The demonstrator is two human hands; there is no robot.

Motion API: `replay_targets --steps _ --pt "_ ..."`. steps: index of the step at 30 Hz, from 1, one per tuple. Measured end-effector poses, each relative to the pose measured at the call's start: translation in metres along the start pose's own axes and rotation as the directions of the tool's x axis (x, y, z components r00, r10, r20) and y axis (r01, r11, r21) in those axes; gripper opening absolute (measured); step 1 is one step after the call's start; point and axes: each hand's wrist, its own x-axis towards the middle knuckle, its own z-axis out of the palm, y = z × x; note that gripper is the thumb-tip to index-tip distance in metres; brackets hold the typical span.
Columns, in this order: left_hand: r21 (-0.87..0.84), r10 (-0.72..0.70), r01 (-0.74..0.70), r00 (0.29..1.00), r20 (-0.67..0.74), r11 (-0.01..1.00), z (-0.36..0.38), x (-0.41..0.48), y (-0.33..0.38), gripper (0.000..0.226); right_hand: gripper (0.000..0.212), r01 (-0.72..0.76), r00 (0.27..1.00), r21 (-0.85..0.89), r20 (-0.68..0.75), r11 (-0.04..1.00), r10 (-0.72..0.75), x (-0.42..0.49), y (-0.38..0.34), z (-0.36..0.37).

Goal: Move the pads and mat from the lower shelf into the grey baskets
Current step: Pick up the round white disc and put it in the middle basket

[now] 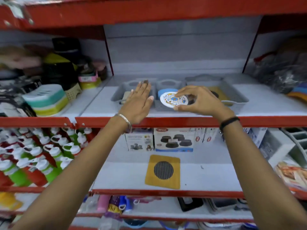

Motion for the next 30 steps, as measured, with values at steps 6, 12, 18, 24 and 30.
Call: replay_targets --steps 6,12,18,24,30 --pt "0.160 0.036 -0.062 0.986 0.161 0.985 -0.004 0.067 0.001 0.055 0.057 -0.116 0.993 -0.064 0.016 0.991 0.117 0.065 0.020 -0.001" --pt "0.152 -0.047 0.004 0.958 0.282 0.988 0.018 0.104 -0.008 0.050 0.042 -0.218 0.970 -0.138 0.075 0.966 0.230 0.106 0.040 0.029" --pt "0.147 0.090 -0.133 0.960 0.266 0.980 0.033 0.116 -0.010 0.044 0.035 -0.248 0.955 -0.160 0.124 0.955 0.269 0.107 0.059 0.048" --pt "0.200 0.082 -0.138 0.960 0.267 0.970 0.029 0.115 -0.003 0.041 0.019 -0.224 0.970 -0.156 0.057 0.962 0.235 0.102 0.056 0.044" --pt "-0.163 0.228 -0.291 0.918 -0.323 0.943 0.028 0.060 0.016 0.032 0.019 0.021 0.917 0.127 -0.398 0.992 0.032 0.041 0.022 0.048"
